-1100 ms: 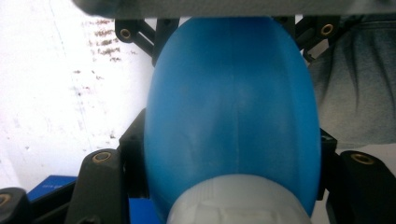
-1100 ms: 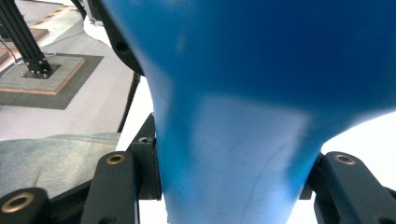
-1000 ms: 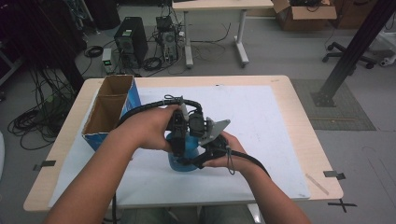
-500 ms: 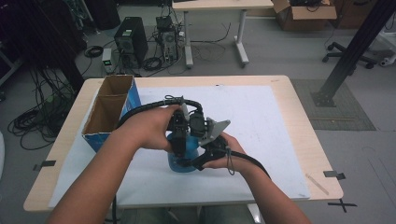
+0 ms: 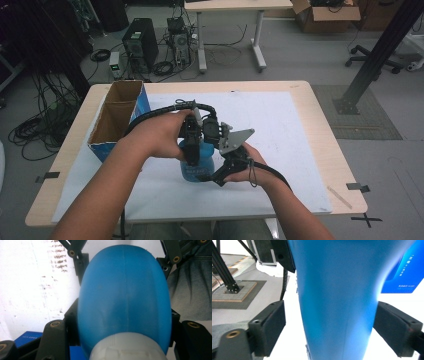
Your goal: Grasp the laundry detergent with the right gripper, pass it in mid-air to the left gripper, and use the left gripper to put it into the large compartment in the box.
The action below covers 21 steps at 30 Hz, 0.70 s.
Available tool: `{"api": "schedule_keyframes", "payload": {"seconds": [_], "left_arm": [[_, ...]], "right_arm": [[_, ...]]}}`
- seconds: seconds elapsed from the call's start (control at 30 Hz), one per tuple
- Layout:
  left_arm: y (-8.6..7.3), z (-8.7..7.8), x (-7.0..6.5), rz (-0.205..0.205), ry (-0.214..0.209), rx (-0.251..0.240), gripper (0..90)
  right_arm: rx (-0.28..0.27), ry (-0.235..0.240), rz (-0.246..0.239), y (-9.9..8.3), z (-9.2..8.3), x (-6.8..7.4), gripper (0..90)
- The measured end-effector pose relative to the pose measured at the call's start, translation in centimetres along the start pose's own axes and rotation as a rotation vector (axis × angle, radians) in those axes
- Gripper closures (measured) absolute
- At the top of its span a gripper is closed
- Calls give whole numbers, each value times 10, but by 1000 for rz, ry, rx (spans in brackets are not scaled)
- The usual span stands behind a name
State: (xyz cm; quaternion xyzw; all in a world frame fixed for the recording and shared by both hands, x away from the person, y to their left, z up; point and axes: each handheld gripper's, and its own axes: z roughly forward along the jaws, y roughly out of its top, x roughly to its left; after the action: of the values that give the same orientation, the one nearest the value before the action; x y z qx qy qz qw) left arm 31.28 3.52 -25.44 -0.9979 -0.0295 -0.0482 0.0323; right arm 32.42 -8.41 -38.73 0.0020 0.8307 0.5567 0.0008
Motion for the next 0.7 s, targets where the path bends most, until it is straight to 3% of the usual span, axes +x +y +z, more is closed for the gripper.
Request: {"api": "schedule_keyframes", "payload": {"seconds": [0.33, 0.43, 0.7], "left_arm": [[-2, -4, 0, -13, 4, 8, 390], [-4, -6, -1, 24, 7, 23, 390], [-7, -10, -1, 17, -2, 27, 390]], "right_arm": [[-15, 15, 17, 2, -2, 0, 29], [-21, 23, 12, 3, -4, -1, 12], [-33, 10, 24, 5, -26, -7, 3]]}}
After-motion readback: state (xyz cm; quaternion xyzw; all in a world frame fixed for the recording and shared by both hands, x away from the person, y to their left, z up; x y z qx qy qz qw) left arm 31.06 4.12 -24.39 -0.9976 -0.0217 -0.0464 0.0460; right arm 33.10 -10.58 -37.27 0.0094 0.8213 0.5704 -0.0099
